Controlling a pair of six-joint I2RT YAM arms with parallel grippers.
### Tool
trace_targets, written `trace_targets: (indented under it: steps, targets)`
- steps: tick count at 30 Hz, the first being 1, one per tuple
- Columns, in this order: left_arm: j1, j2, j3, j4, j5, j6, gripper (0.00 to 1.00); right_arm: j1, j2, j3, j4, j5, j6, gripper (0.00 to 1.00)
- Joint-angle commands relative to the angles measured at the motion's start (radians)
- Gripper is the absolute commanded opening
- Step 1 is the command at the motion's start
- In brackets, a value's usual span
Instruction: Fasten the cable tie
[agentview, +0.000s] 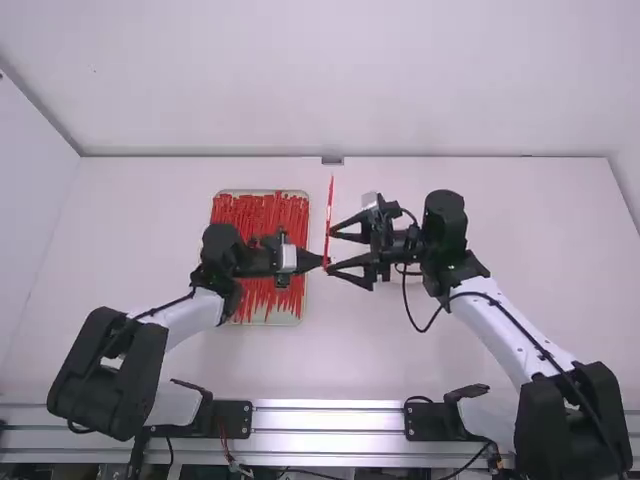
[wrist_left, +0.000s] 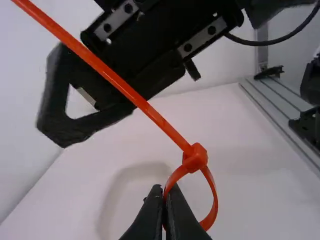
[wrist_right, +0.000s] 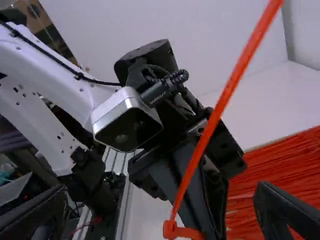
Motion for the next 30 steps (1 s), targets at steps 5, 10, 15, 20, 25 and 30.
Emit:
trace_targets:
  steps: [5, 10, 15, 20, 25, 30]
  targets:
    - [0.004, -0.002, 0.050, 0.003, 0.008, -0.010, 0.02, 0.018, -0.015, 0.026, 0.017, 0.025, 0.006, 0.99]
    - [-0.007, -0.002, 0.060, 0.003, 0.007, -0.010, 0.02, 0.034, -0.015, 0.026, 0.024, 0.105, 0.076, 0.91]
    - [-0.009, -0.002, 0.060, 0.023, 0.007, -0.015, 0.02, 0.031, -0.013, 0.026, 0.047, 0.121, 0.121, 0.87]
    - [-0.024, -0.002, 0.060, 0.035, -0.002, -0.041, 0.02, 0.032, -0.013, 0.026, 0.063, 0.121, 0.146, 0.80]
    - [-0.027, -0.002, 0.060, 0.039, -0.021, -0.059, 0.02, 0.053, -0.013, 0.026, 0.062, 0.121, 0.141, 0.61]
    - [-0.034, -0.002, 0.060, 0.041, -0.019, -0.067, 0.02, 0.067, -0.013, 0.026, 0.060, 0.137, 0.142, 0.00]
